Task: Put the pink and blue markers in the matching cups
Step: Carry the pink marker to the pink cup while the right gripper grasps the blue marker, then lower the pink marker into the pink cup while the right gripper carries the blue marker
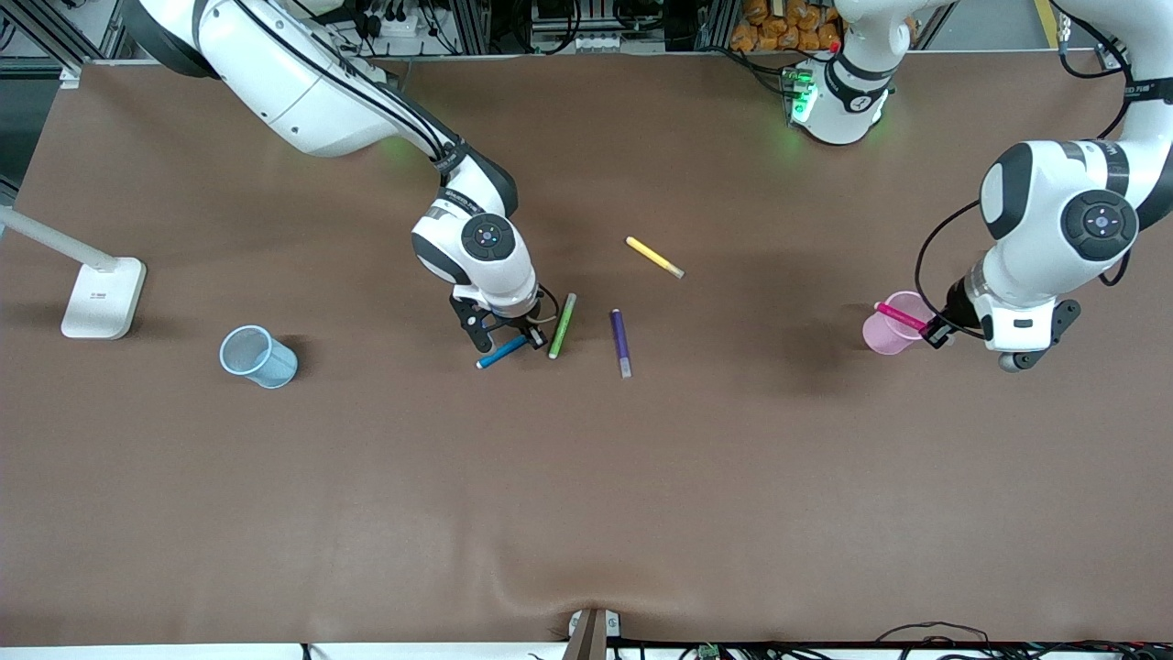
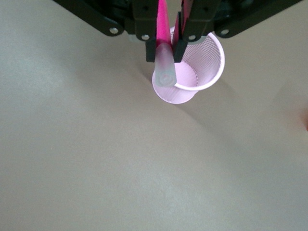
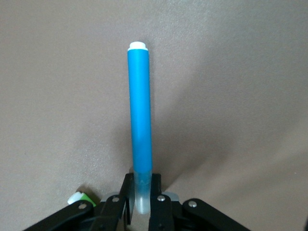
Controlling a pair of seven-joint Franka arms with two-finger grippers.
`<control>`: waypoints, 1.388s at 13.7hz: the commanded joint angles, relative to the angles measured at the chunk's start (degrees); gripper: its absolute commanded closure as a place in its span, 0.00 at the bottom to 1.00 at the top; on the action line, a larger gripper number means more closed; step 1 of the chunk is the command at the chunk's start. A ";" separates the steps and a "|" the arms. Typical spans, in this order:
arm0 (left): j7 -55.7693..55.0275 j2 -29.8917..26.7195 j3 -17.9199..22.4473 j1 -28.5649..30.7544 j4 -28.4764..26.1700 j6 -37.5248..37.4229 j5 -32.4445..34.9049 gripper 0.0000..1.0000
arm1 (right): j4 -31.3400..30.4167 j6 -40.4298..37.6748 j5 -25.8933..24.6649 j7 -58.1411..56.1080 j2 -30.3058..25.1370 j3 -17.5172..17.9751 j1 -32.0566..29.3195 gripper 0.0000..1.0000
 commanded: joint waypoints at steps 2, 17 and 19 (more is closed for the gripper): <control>1.41 -3.15 -0.57 0.92 -2.91 1.43 2.10 1.00 | 1.17 -1.77 -1.61 1.25 -0.65 2.20 -1.00 1.00; 1.50 -3.50 -0.57 1.27 -4.23 3.28 10.53 1.00 | 12.15 -37.52 22.99 -34.32 -9.97 -2.70 -4.52 1.00; 1.50 -3.50 -0.74 2.58 -4.76 4.50 12.38 1.00 | 12.68 -40.60 27.45 -40.64 -11.81 -6.12 -4.61 1.00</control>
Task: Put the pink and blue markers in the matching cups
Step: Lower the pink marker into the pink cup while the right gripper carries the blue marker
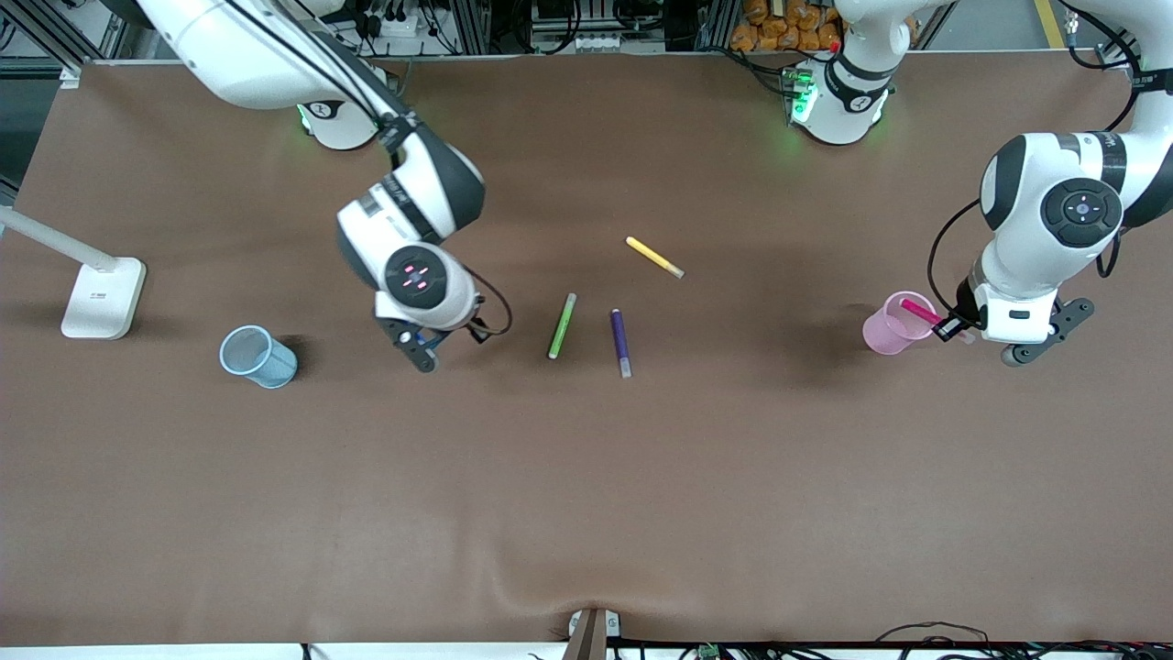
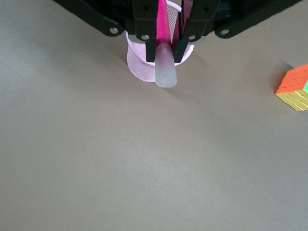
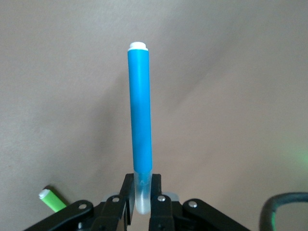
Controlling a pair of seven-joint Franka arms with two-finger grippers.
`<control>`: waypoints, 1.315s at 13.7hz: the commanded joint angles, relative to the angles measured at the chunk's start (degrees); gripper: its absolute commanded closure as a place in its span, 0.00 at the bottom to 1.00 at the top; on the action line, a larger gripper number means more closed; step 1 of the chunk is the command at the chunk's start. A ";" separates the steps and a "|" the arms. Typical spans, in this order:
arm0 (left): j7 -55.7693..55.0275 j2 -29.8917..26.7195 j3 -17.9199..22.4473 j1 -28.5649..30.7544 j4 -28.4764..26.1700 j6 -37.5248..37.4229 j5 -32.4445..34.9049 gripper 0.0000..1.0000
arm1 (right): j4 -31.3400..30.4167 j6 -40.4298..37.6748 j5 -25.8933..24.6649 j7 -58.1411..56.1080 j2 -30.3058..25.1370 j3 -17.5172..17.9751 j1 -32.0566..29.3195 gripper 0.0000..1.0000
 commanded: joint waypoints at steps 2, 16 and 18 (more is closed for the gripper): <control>0.45 -2.18 -0.53 2.24 -4.61 6.23 3.10 1.00 | 0.50 -6.97 11.59 -16.22 -3.92 -8.35 -0.06 1.00; -8.69 -1.48 -1.23 3.30 -8.57 12.76 5.39 1.00 | 3.49 -26.67 17.60 -60.39 -4.19 -34.82 -0.41 1.00; -9.57 -1.22 -2.20 3.38 -8.66 12.76 5.39 1.00 | 3.49 -27.21 17.69 -60.76 -4.10 -36.06 -0.41 1.00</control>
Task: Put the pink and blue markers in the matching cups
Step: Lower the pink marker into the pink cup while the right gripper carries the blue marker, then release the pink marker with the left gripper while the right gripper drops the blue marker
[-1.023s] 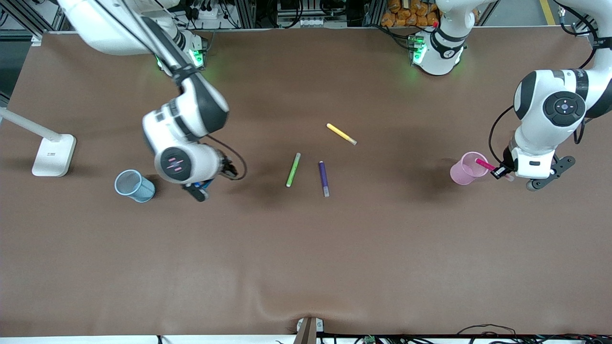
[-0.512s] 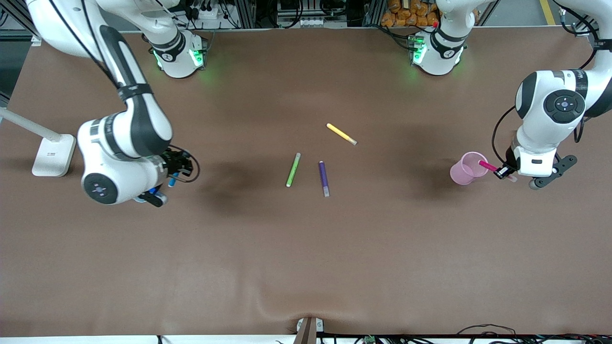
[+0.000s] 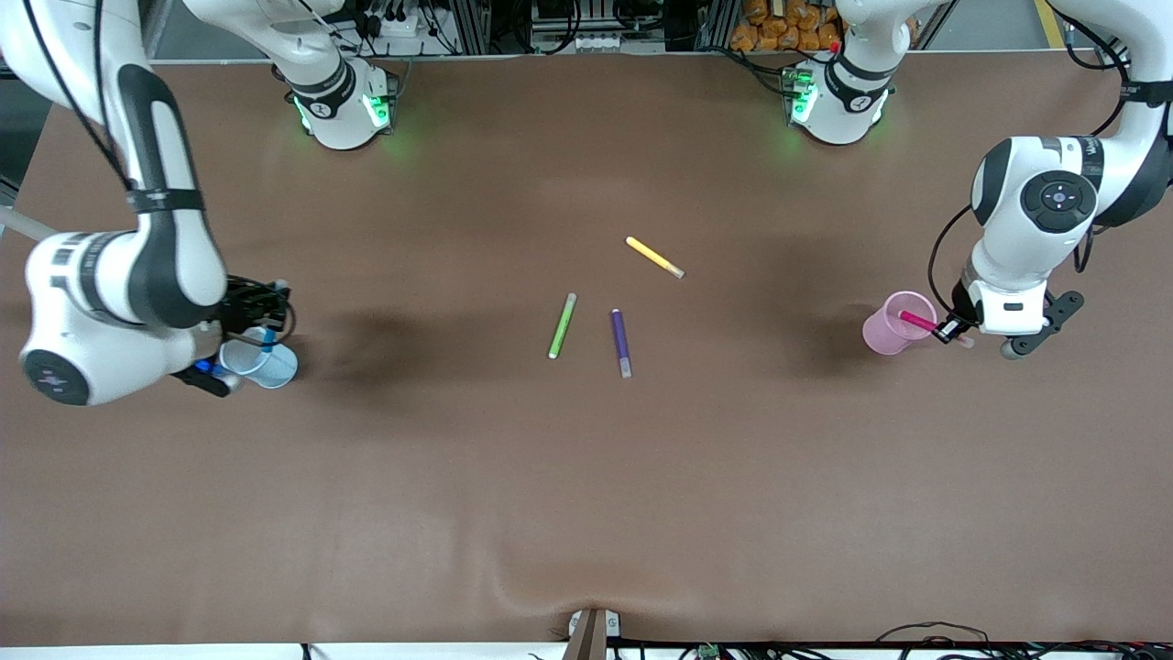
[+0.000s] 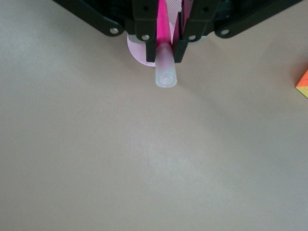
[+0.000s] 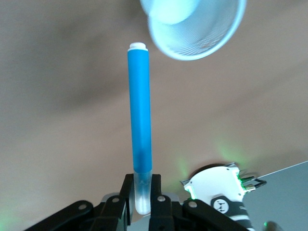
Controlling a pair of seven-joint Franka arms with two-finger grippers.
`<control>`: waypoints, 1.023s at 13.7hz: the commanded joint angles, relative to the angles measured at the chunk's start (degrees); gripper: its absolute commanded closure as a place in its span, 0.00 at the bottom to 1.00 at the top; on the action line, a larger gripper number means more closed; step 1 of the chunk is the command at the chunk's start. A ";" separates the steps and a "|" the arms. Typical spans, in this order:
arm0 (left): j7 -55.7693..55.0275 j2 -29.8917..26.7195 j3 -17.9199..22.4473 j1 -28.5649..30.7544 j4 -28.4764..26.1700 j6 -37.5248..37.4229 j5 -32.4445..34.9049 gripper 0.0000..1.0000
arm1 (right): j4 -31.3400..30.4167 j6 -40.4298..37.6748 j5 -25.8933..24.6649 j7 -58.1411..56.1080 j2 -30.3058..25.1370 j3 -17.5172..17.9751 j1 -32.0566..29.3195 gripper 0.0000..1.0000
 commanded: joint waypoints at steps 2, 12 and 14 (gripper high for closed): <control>-2.67 -0.95 -1.03 0.10 -1.40 0.62 1.23 0.86 | 0.45 -1.22 1.41 -1.71 0.55 -1.72 0.26 1.00; -7.42 -0.60 -5.78 0.10 2.63 -8.32 0.97 0.00 | -0.17 -0.69 3.87 -4.43 3.98 -6.20 0.17 1.00; -6.89 0.18 -7.09 0.10 5.44 -13.68 0.88 0.00 | -0.17 -0.51 4.39 -5.49 5.03 -6.38 0.17 1.00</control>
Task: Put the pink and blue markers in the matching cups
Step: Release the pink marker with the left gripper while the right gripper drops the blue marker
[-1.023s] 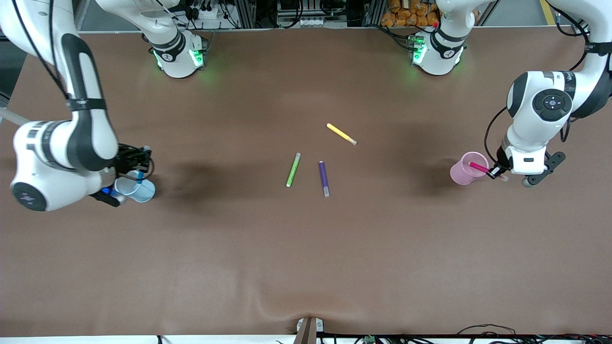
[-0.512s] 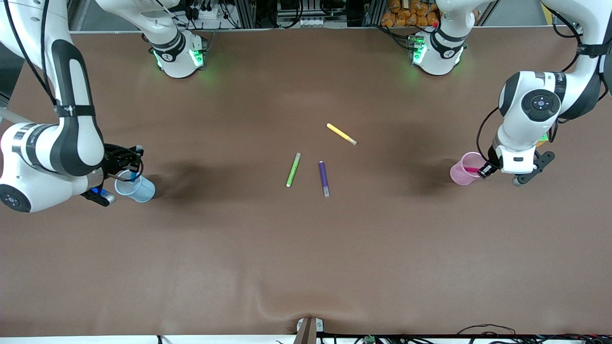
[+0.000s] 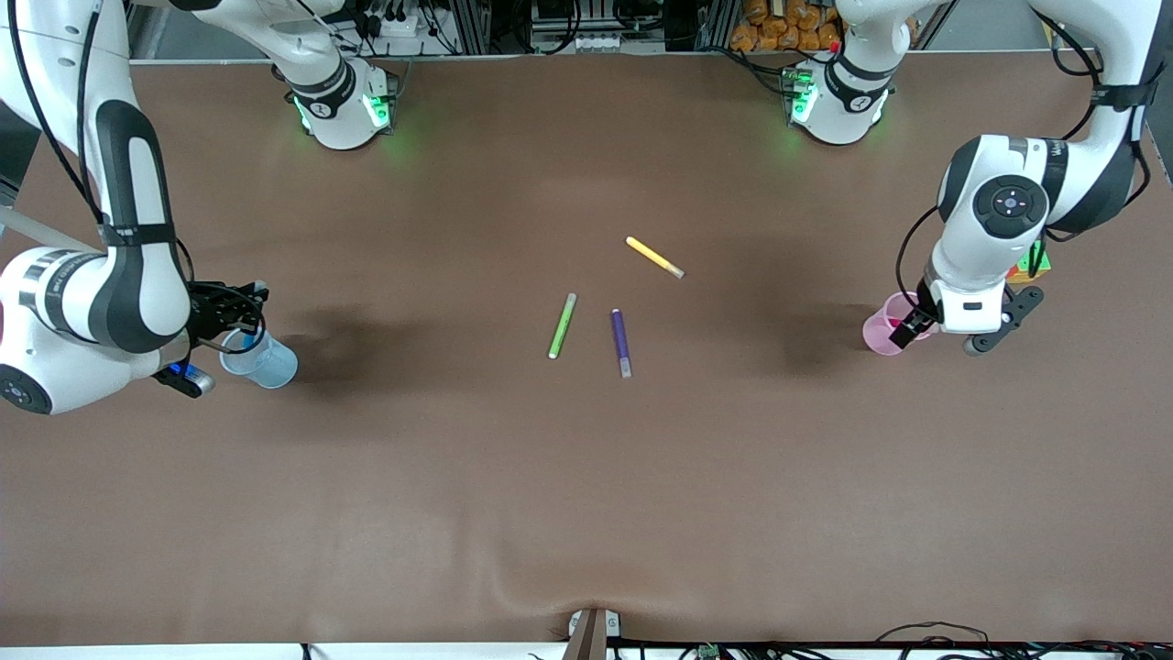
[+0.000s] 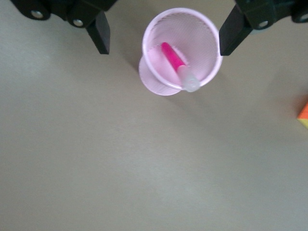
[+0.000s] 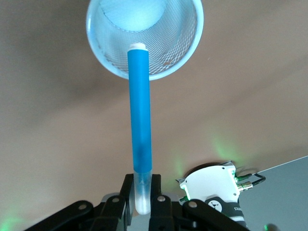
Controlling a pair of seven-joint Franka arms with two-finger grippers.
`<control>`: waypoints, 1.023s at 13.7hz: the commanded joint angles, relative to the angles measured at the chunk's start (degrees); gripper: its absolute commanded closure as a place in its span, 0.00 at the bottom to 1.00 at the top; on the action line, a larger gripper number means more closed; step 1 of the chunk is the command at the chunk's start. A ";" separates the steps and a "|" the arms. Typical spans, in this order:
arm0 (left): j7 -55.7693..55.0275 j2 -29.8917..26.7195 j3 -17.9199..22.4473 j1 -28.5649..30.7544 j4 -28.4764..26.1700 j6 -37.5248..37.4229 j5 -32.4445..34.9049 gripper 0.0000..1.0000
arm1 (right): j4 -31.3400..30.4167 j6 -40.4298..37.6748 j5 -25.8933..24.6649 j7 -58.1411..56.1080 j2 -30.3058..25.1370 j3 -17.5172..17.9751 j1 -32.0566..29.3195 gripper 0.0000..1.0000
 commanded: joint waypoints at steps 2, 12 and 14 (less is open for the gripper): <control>-0.39 0.53 -1.66 0.15 4.44 -5.86 0.44 0.00 | 0.24 0.08 2.88 -1.91 1.74 -1.52 0.18 1.00; 1.10 3.78 -4.47 -0.47 15.96 -17.20 0.36 0.00 | 1.29 2.72 2.62 -2.70 2.27 -2.05 0.27 0.00; 2.41 3.87 -4.64 -0.56 18.15 -19.48 0.09 0.00 | 3.05 2.02 2.70 -2.44 2.27 -2.05 0.27 0.00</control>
